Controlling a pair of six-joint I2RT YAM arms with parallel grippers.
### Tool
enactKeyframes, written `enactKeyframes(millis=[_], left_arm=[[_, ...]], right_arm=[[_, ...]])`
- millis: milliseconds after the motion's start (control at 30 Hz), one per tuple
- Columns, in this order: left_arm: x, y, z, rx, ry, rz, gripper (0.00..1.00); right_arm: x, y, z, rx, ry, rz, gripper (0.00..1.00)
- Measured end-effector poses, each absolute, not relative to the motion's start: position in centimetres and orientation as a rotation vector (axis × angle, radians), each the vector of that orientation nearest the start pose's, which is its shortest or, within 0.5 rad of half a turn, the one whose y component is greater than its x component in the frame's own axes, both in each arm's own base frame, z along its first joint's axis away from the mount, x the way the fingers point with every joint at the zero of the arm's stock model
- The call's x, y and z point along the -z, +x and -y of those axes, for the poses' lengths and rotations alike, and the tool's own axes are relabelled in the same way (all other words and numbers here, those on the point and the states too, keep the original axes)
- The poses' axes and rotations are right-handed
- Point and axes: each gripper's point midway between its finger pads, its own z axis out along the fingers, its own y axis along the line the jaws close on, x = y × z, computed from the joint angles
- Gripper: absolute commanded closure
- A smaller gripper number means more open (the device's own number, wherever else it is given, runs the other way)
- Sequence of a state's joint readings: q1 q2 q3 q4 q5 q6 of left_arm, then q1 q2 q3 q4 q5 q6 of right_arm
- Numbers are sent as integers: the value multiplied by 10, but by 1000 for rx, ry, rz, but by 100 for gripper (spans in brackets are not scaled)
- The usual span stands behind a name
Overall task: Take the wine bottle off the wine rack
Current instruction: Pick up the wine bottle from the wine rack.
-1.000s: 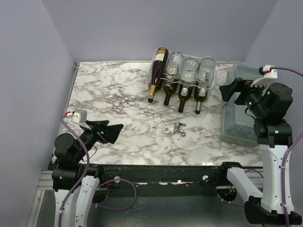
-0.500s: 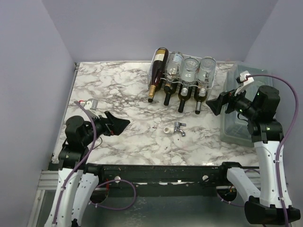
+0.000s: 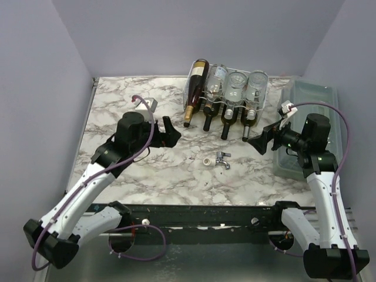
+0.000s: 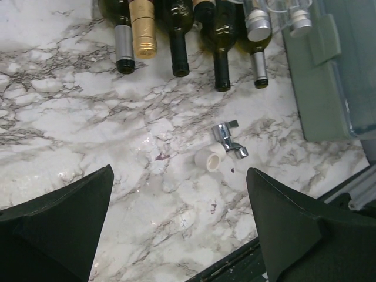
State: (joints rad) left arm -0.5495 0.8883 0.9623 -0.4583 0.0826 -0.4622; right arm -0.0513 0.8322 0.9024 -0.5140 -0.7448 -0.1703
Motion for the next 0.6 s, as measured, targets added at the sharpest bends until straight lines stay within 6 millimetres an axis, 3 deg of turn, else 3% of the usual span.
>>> enactKeyframes(millis=[267,467,600], left_arm=[[-252,285,212,641,190,-2096,2],[-259,312,226,615,226,-2074,1],[-260,337,239,591,246,-2064,5]], right_arm=[[-241,254,-107,-649,-619,-1843,0],[-219,251,-113,-702,-654,-1859,0],[-219,248,-116,-718,-689,-1844,0]])
